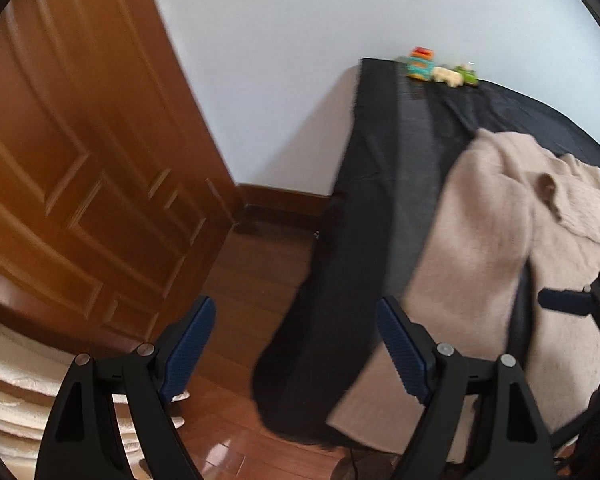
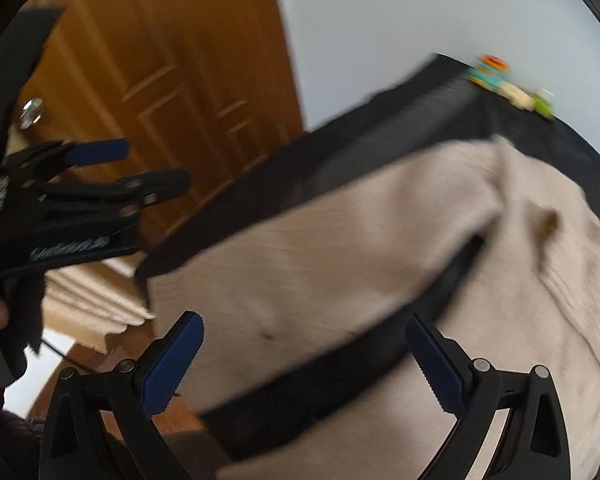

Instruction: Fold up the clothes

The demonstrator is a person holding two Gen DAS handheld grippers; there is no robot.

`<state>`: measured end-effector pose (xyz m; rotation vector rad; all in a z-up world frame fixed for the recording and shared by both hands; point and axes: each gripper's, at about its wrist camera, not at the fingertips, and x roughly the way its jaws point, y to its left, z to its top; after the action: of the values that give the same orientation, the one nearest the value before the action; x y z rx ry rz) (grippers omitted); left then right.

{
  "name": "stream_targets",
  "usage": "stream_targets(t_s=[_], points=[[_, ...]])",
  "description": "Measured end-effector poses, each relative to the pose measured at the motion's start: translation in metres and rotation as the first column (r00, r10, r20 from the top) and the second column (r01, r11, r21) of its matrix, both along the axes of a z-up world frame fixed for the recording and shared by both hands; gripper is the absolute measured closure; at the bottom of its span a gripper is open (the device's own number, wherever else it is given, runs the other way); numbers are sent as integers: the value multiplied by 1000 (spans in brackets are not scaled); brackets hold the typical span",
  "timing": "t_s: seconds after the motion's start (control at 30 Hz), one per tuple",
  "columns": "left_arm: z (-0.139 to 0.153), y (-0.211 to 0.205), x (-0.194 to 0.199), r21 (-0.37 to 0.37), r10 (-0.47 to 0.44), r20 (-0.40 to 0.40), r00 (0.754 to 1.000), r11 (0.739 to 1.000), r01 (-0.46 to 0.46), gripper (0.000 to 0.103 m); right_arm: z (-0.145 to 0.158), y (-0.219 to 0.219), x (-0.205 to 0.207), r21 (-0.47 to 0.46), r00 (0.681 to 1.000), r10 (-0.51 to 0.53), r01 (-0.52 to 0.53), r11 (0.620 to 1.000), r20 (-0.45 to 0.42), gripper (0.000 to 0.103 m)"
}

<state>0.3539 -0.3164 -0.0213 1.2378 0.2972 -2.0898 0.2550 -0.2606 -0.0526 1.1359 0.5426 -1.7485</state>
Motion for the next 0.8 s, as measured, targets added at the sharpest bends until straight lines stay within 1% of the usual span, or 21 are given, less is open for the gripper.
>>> stream_targets(t_s=[0.1, 0.27, 0.37, 0.6, 0.8], points=[[-7, -19, 17, 24, 55, 6, 998, 998, -55, 18, -7, -25, 16, 34, 997, 70, -69, 997, -26, 1], [-21, -44, 48, 60, 146, 23, 989, 987, -147, 18, -16, -54, 28, 87, 991, 121, -117, 989, -50, 1], [-28, -52, 61, 78, 180, 32, 983, 980, -182, 18, -23, -64, 31, 113, 987, 149, -142, 983, -54, 1], [-34, -57, 70, 91, 205, 44, 978, 974, -209, 18, -40, -82, 39, 185, 976, 202, -186, 965, -75, 1], [-38, -59, 68, 101, 206, 52, 977, 972, -211, 18, -46, -87, 37, 196, 976, 209, -193, 961, -62, 1]])
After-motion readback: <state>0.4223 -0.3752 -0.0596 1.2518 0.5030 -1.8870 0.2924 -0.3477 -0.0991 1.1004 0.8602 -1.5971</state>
